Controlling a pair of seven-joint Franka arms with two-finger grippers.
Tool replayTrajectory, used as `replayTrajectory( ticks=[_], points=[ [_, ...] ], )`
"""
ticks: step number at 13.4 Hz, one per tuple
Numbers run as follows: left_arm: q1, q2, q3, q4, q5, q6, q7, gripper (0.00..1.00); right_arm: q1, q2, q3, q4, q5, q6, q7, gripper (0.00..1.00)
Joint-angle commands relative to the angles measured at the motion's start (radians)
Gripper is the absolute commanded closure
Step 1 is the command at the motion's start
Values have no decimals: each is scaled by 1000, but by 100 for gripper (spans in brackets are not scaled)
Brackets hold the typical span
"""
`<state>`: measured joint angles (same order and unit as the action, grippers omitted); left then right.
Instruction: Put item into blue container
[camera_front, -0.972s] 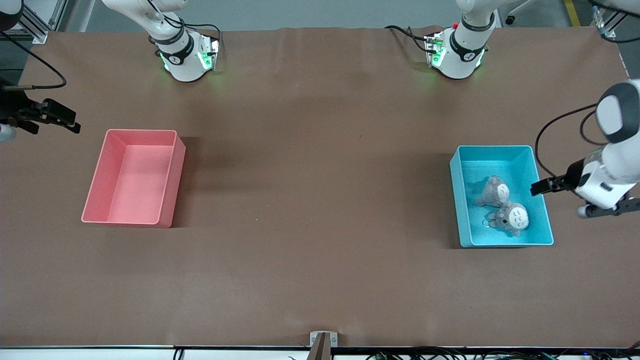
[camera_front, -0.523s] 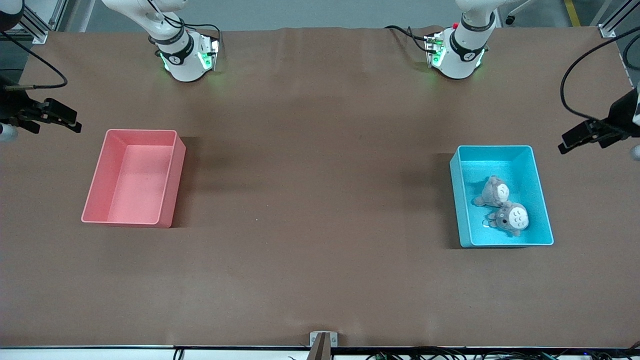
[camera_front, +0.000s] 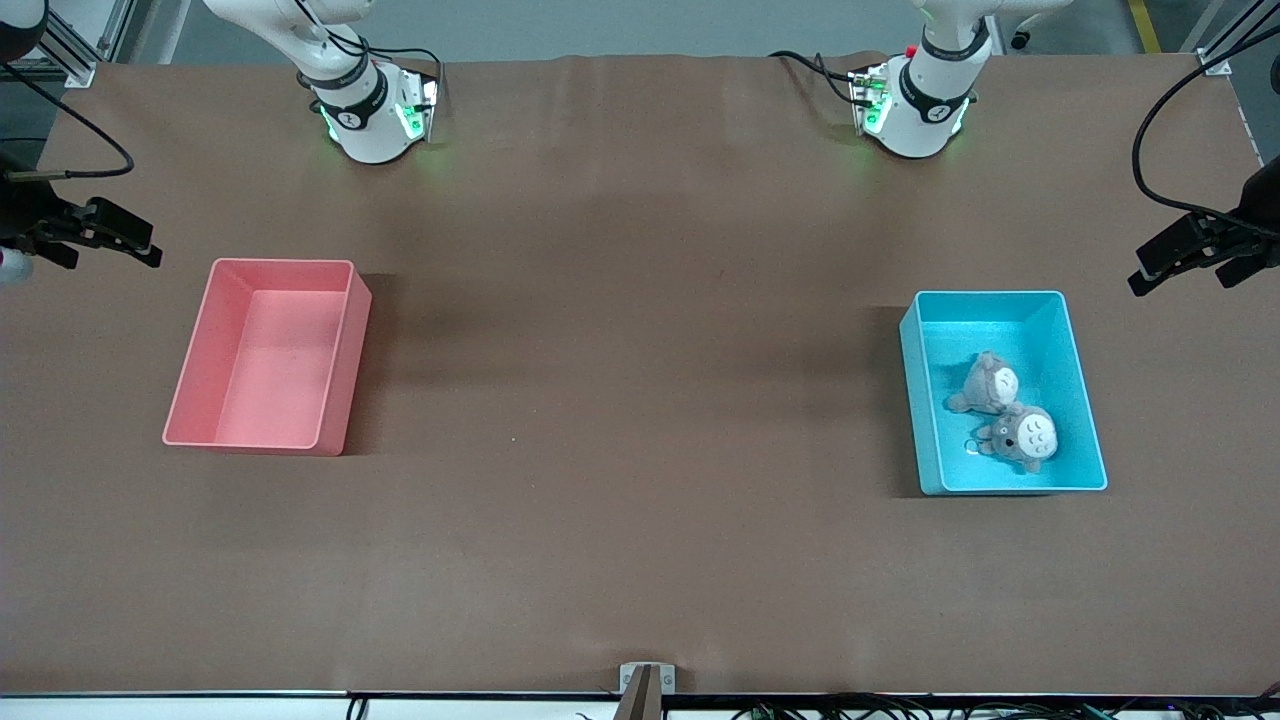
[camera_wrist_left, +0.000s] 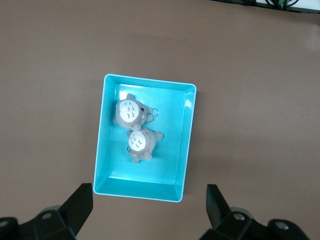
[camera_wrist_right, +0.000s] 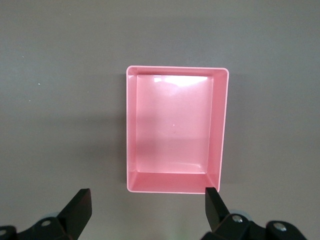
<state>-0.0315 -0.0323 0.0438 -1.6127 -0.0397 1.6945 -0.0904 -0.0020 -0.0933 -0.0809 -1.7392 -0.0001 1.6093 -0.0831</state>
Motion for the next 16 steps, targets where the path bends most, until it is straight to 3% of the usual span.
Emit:
replayTrajectory(
  ticks=[1, 16],
  points=[
    [-36, 11, 48, 43, -11, -22, -3, 0, 2, -23, 4, -16, 12, 8, -9, 0],
    [-44, -1, 34, 51, 1, -27, 11, 0, 10, -25, 4, -16, 12, 8, -7, 0]
  ],
)
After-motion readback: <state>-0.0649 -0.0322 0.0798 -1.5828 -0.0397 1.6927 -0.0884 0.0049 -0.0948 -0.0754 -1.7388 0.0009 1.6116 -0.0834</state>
